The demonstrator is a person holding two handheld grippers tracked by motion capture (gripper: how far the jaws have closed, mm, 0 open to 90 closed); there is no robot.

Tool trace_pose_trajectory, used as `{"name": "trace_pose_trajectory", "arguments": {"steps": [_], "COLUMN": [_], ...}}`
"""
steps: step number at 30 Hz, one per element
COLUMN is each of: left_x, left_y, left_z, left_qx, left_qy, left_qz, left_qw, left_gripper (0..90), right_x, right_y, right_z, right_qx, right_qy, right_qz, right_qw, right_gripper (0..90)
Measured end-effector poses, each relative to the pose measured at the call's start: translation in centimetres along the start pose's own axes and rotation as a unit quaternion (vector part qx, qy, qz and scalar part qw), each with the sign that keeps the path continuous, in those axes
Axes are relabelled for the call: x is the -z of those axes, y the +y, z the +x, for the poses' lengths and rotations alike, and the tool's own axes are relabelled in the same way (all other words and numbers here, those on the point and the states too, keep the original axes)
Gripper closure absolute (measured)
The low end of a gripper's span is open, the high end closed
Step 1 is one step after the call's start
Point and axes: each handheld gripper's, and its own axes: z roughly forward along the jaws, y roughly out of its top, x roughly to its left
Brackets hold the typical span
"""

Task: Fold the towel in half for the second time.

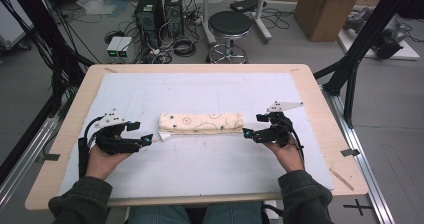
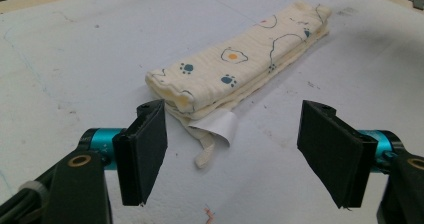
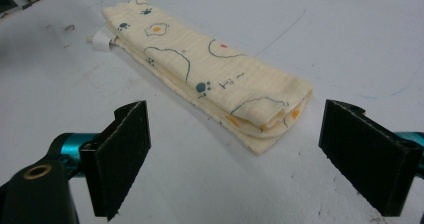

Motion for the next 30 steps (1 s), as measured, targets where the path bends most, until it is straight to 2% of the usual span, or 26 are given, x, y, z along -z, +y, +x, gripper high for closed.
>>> {"name": "trace_pose_trajectory", "arguments": {"steps": [6,19,30], "left_x": [0.3,0.9,1.2], "left_y": [-0.4,-1.4,-2.4], "left_z": [-0.3,-0.9,-1.2], "left_qx": [0.003,-0.006,-0.002], "left_qy": [-0.001,0.002,0.006], "left_qz": [-0.002,0.004,0.006], "left_qw": [1.0,1.0,1.0], "left_gripper": [28.0,27.3,27.2], "right_x": [0.3,0.7,1.5], "right_y": [-0.7,-2.1,-3.6], "right_z": [0.3,0.6,0.7], "right_qx": [0.001,0.005,0.002], "right_qy": [-0.002,-0.004,-0.008], "right_qz": [0.002,0.003,0.007], "right_qw": [1.0,1.0,0.9999], "right_gripper": [12.4,12.4,12.4]}}
